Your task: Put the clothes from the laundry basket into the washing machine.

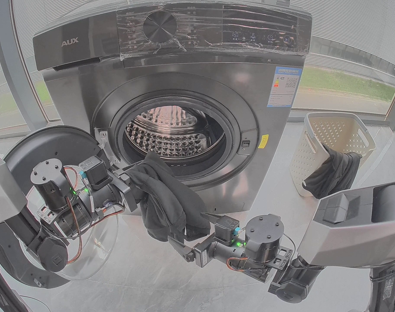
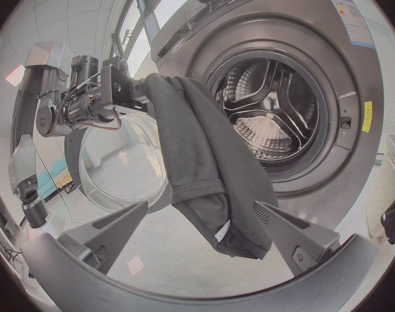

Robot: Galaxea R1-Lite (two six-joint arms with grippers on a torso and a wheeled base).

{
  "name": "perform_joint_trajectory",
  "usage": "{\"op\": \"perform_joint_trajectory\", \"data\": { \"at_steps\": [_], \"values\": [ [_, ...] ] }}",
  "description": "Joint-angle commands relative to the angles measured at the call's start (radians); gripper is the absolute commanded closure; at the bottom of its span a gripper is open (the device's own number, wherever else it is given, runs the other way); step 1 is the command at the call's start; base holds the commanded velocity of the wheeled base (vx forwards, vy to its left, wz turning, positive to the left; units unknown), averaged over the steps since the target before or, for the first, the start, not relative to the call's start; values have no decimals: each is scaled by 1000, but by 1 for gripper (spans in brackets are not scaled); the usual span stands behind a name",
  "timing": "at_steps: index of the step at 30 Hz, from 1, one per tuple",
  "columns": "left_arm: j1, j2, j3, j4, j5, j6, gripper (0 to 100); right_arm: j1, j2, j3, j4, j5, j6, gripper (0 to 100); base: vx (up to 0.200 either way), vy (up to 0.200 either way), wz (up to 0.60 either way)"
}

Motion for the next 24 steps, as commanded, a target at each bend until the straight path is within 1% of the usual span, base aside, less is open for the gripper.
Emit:
{"op": "perform_joint_trajectory", "data": {
  "at_steps": [1,4,6,7,10,13,15,16,20,22,24],
  "values": [
    [-1,15,-2,-7,-1,2,100,15,50,-56,3,-3,-1,0,0,0,0],
    [1,19,-2,-7,-1,3,100,14,56,-84,11,-3,-10,0,0,0,0],
    [-1,22,-1,-7,-1,3,100,5,66,-100,29,-4,-33,0,0,0,0],
    [-1,22,-1,-7,-1,3,100,0,69,-110,34,-6,-36,0,0,0,0],
    [-1,22,-1,-7,-1,3,100,-6,83,-136,37,-6,-39,0,0,0,0],
    [-1,21,-1,-7,-1,3,100,-42,109,-185,52,-8,-44,0,0,0,0],
    [-1,21,-1,-7,-1,3,100,-42,109,-185,52,-8,-44,0,0,0,0],
    [-1,21,-1,-7,-1,3,100,-66,127,-215,55,-14,-61,0,0,0,0],
    [-1,21,1,-7,-1,5,100,-83,129,-217,55,-24,-59,0,0,0,0],
    [-1,19,1,-7,-1,5,100,-94,124,-217,55,-49,-58,0,0,0,0],
    [-1,19,2,-7,-1,5,100,-100,121,-217,57,-58,-56,0,0,0,0]
  ]
}}
